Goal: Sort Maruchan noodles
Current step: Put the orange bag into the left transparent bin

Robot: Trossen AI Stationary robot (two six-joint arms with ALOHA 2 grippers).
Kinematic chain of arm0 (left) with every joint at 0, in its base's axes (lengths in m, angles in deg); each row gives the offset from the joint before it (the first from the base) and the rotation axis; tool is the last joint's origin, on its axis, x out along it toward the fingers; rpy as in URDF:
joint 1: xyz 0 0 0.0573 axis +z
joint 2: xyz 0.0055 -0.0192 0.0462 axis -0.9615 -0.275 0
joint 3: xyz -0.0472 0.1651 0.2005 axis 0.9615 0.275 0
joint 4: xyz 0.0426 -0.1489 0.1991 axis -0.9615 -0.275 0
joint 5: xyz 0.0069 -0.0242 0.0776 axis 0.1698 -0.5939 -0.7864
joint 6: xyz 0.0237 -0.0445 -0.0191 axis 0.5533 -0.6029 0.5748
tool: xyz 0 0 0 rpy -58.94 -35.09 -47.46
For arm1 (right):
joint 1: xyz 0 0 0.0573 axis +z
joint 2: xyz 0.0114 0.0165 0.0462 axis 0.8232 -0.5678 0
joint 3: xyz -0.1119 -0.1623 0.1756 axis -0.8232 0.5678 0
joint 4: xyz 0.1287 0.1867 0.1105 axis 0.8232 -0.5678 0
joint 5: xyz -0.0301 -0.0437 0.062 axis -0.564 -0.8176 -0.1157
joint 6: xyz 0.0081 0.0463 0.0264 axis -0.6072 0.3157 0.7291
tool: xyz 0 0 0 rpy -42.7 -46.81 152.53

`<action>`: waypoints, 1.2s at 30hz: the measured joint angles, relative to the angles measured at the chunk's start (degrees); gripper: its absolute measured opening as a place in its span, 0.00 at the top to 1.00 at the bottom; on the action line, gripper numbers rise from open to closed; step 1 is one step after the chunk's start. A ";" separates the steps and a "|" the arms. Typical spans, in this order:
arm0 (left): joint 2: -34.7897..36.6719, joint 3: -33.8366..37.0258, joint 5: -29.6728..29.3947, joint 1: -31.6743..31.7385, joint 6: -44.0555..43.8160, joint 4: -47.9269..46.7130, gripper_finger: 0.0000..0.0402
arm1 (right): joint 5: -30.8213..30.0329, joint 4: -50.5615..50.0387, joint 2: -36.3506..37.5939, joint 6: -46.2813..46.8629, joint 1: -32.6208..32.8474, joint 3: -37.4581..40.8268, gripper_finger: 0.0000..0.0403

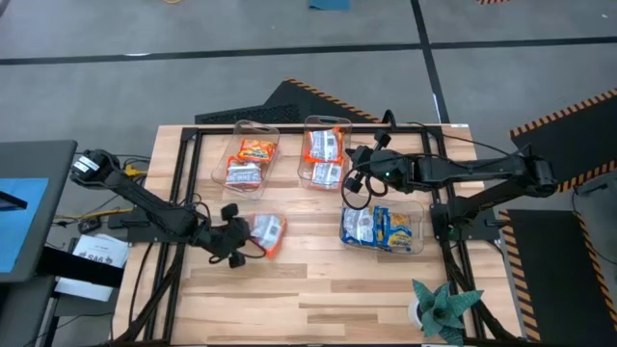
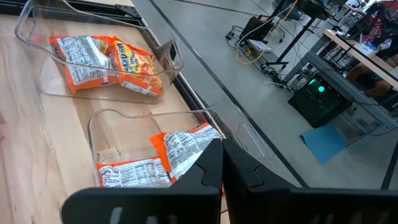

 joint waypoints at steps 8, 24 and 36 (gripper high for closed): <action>-0.01 -16.01 -12.30 2.46 23.51 -9.90 1.00 | 0.00 0.00 0.00 0.42 0.00 0.00 0.95; 9.12 -16.34 -7.99 40.58 39.87 -16.46 1.00 | 0.00 -2.13 0.00 0.43 0.00 0.00 0.95; 14.20 -9.03 -3.18 45.77 32.92 -14.96 0.91 | -0.02 -2.54 0.00 1.50 0.02 0.00 0.95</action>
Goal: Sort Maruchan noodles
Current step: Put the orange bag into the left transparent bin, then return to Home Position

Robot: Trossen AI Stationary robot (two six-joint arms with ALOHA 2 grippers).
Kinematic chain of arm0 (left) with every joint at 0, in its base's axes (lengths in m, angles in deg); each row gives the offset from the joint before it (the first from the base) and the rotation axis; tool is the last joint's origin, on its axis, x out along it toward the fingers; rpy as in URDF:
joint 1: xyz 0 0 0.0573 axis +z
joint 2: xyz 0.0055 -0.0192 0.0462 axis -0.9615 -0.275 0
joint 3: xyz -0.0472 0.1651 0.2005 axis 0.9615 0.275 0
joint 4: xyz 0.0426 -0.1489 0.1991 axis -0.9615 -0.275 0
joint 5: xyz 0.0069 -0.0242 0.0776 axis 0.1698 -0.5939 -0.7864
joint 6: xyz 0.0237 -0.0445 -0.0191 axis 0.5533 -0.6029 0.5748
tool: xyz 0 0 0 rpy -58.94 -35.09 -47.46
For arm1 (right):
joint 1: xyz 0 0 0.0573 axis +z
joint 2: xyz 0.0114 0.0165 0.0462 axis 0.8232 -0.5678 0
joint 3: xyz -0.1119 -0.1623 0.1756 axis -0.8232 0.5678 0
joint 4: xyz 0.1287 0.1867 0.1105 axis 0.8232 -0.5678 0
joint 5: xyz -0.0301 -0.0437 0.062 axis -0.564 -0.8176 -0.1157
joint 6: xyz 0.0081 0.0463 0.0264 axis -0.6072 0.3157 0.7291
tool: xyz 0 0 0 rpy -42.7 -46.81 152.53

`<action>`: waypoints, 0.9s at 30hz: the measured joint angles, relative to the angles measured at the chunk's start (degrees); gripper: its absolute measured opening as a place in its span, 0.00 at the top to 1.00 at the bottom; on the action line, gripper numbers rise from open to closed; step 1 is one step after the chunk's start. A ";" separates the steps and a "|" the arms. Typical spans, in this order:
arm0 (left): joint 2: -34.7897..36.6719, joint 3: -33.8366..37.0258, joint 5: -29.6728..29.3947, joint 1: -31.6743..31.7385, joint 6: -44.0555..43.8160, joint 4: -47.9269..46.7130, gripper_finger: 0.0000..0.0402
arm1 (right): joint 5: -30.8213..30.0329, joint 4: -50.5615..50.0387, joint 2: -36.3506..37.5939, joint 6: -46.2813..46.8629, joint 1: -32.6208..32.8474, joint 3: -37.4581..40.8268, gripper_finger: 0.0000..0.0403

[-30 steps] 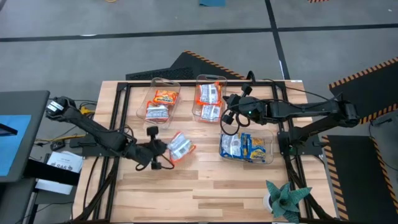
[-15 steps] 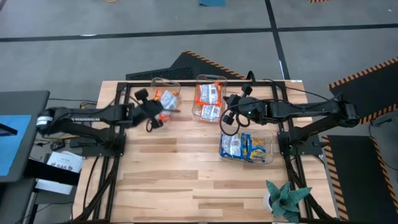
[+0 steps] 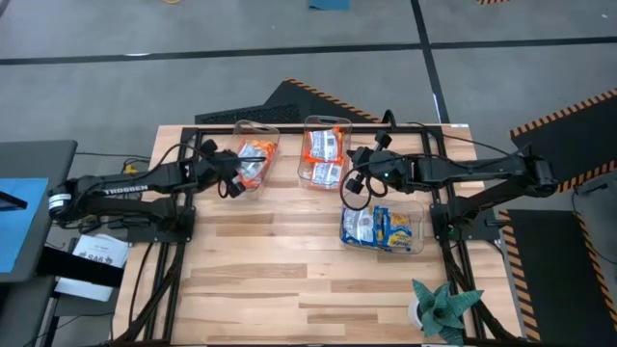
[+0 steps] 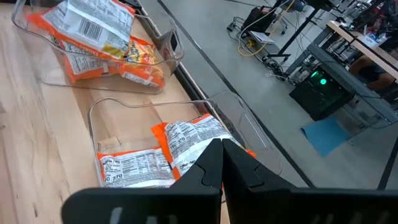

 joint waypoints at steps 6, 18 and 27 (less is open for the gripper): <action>-0.02 -1.31 3.59 0.00 0.03 1.71 0.70 | 0.00 0.00 0.00 0.01 -0.02 0.00 0.95; 0.02 -6.08 27.38 -1.42 -9.79 1.84 0.53 | 0.00 -0.38 0.00 -0.02 -0.01 0.00 0.95; 1.38 6.56 21.00 -20.68 -4.81 29.90 0.94 | -0.01 -1.31 0.00 -0.02 -0.02 0.00 0.95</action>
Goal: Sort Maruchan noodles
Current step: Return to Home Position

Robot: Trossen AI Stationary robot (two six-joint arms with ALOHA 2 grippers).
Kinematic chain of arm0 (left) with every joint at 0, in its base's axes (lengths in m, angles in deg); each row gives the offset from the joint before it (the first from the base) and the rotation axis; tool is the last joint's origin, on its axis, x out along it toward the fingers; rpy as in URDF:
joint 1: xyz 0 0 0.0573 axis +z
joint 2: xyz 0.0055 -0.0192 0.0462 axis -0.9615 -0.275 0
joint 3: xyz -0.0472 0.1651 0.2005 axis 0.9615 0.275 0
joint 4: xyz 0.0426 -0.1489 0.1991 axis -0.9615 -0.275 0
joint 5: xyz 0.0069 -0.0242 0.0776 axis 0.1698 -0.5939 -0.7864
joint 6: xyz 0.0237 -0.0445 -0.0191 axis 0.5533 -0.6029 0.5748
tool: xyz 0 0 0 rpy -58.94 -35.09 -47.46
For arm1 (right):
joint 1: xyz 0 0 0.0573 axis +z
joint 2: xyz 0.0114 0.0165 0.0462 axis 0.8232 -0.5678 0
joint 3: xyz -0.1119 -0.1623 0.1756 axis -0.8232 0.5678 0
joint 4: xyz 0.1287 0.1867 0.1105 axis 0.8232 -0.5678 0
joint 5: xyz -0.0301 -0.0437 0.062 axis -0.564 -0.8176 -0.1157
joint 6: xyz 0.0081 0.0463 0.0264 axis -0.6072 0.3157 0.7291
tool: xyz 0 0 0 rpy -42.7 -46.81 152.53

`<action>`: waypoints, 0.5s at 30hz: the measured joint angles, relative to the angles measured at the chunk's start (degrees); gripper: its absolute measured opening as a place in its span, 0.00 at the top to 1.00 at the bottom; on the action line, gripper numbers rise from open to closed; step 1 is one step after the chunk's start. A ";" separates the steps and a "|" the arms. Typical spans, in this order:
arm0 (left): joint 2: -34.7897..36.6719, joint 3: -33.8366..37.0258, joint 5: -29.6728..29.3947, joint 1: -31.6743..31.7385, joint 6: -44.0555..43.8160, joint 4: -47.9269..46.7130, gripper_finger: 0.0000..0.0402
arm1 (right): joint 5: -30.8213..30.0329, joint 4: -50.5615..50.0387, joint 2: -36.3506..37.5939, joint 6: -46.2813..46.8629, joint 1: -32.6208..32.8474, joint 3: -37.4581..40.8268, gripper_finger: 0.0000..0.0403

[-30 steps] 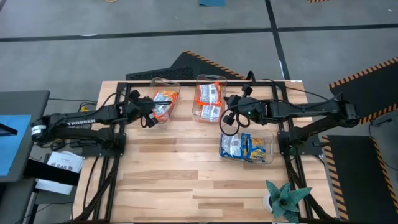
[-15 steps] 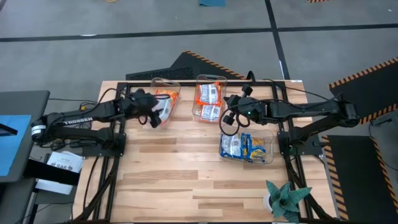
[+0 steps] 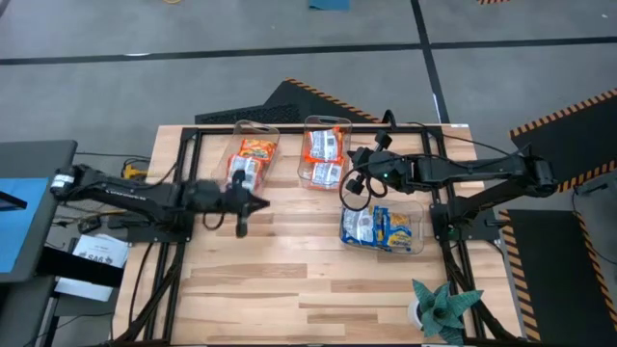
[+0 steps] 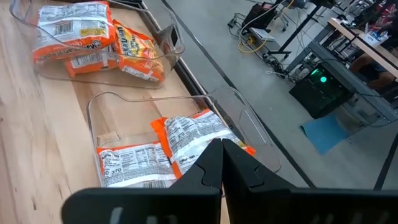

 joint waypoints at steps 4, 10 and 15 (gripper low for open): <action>0.19 5.61 -7.97 -6.19 6.92 11.19 0.99 | 0.02 0.00 0.00 0.45 0.02 0.02 0.95; 7.23 8.70 -8.08 -6.31 8.51 5.70 1.00 | 0.00 0.02 0.00 0.50 0.44 0.00 0.95; 19.74 12.16 -3.44 -4.08 8.66 2.69 1.00 | 0.02 -0.20 0.00 0.50 0.44 0.01 0.95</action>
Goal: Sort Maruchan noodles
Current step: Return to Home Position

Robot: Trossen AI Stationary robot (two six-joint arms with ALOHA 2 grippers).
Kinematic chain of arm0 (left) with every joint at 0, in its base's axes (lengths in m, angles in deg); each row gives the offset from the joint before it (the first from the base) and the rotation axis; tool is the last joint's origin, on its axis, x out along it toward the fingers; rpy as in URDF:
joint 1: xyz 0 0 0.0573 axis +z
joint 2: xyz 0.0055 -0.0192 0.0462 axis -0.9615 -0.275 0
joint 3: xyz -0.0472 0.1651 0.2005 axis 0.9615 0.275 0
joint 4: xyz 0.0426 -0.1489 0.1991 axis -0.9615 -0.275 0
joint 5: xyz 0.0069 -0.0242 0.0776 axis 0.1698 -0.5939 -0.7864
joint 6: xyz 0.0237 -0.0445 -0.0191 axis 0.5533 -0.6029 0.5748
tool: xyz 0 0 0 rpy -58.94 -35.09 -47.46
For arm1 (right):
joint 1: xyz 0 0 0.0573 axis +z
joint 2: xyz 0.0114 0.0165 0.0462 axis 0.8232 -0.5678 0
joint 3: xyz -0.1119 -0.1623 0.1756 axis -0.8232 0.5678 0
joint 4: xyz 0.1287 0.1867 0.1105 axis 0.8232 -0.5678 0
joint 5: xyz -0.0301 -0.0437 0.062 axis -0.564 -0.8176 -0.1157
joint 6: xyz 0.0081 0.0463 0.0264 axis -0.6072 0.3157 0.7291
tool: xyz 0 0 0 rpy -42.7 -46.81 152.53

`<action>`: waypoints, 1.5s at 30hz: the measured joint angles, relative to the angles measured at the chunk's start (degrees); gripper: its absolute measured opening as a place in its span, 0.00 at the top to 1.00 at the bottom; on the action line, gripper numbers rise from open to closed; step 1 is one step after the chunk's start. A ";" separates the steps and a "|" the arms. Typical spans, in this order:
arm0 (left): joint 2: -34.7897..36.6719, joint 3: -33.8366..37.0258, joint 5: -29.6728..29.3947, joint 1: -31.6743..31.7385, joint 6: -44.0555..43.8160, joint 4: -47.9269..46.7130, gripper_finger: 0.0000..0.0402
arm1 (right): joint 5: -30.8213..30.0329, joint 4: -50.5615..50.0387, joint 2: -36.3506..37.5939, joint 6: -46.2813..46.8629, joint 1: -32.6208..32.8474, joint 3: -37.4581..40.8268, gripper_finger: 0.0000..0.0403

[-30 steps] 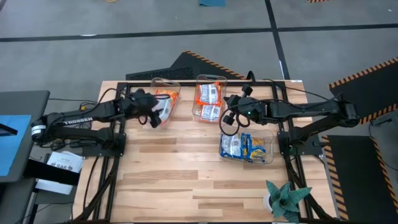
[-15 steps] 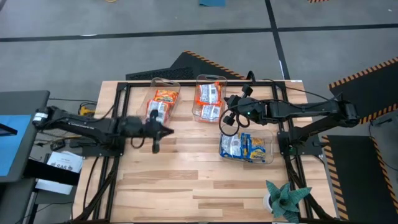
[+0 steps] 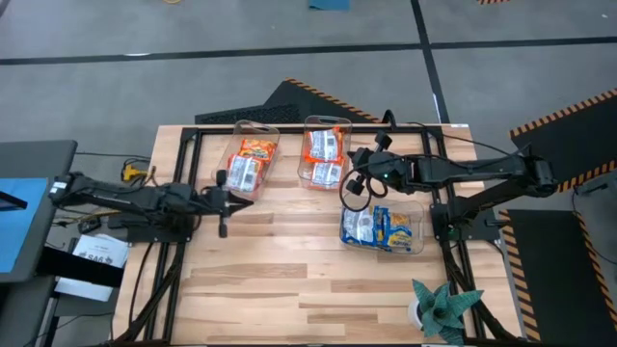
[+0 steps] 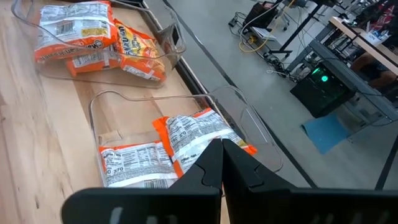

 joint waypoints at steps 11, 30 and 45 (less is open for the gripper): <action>24.58 13.13 1.73 0.33 -6.33 -8.57 1.00 | 0.02 -4.24 0.26 0.39 0.39 -0.01 0.95; 28.98 13.32 5.58 0.35 -3.75 -8.86 1.00 | 19.61 -0.89 29.78 10.35 1.07 21.06 0.96; 28.96 13.30 4.09 0.35 -1.95 -8.83 1.00 | 24.16 8.10 51.09 10.51 1.09 39.91 0.93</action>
